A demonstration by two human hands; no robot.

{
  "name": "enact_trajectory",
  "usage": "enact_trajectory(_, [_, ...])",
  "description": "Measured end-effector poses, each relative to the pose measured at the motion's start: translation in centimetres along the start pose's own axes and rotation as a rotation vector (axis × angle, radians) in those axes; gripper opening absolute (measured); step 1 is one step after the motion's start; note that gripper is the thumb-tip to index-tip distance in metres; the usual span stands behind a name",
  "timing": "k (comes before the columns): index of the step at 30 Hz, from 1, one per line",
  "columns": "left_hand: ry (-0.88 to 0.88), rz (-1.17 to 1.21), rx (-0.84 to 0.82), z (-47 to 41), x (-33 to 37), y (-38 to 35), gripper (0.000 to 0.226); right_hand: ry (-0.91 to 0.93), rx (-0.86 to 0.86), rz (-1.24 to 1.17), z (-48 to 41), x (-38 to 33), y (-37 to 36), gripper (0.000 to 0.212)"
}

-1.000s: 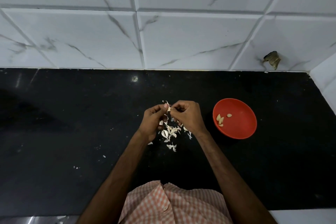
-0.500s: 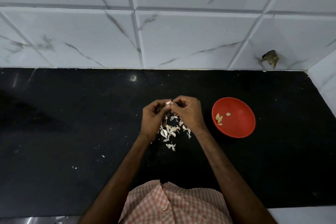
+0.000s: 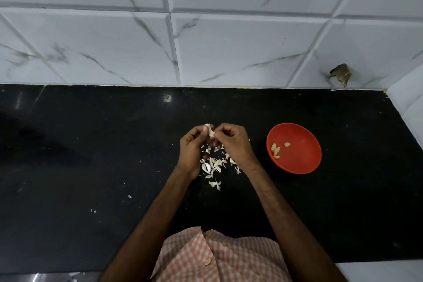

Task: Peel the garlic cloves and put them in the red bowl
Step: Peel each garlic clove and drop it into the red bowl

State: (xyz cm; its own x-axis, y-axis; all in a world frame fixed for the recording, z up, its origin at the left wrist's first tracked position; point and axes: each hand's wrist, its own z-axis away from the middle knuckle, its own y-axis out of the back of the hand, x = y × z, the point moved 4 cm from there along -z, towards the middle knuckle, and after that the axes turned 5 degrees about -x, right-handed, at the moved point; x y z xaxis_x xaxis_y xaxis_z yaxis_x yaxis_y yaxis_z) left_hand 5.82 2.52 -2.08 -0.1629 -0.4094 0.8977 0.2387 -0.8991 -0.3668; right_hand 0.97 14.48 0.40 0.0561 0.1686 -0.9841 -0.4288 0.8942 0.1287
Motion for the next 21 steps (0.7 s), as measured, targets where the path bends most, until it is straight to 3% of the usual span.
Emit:
enact_trajectory(4, [-0.057,-0.053,0.022,-0.1,-0.1,0.2,0.029,-0.039,-0.074,0.166,0.0,0.1,0.8,0.016])
enact_trajectory(7, [-0.105,-0.156,0.033,-0.3,0.1,0.6,0.020,0.024,-0.015,0.330,-0.1,-0.6,2.3,0.011])
enact_trajectory(12, [-0.157,-0.213,0.030,-0.3,0.3,0.2,0.008,0.149,0.030,0.325,-0.5,-2.5,2.4,0.009])
enact_trajectory(21, [-0.218,-0.170,0.043,-0.3,0.5,0.4,0.009,0.066,-0.033,0.208,-0.8,-2.0,1.9,0.007])
